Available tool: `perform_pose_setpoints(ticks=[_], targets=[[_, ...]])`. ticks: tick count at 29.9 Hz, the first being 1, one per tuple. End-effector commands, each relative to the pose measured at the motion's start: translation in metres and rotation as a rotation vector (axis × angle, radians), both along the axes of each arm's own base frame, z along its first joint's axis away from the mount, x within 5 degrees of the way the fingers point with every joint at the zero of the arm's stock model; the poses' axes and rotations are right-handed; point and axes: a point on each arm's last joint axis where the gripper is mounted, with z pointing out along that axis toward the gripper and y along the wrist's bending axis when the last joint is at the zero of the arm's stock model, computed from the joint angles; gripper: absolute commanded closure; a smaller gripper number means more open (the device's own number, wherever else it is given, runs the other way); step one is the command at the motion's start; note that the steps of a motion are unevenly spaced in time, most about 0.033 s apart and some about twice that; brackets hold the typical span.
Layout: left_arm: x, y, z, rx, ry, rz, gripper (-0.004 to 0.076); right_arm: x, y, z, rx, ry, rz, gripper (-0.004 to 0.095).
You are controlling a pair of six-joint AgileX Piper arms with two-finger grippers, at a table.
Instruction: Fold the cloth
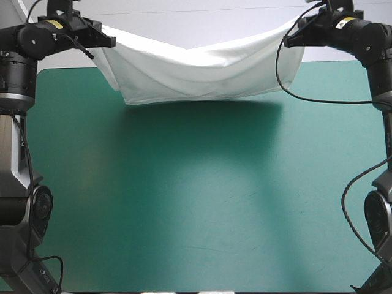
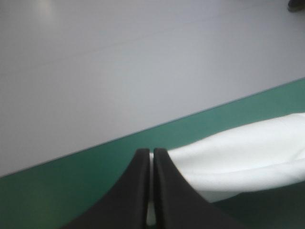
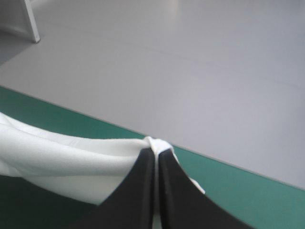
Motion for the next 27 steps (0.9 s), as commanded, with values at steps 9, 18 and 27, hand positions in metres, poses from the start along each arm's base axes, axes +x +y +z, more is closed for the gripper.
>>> perform_pose_setpoints(ticks=[9,18,27], targets=[[-0.047,0.020,-0.072,0.016,0.185,0.052,0.0705,-0.051,-0.016,-0.090,-0.006,0.191,-0.011,0.0921],[-0.081,0.028,-0.132,0.038,0.359,0.054,0.0705,-0.094,-0.023,-0.146,0.075,0.328,-0.020,0.0921],[-0.112,0.024,-0.151,0.027,0.415,0.031,0.0705,-0.152,-0.018,-0.160,0.081,0.384,0.004,0.0921]])
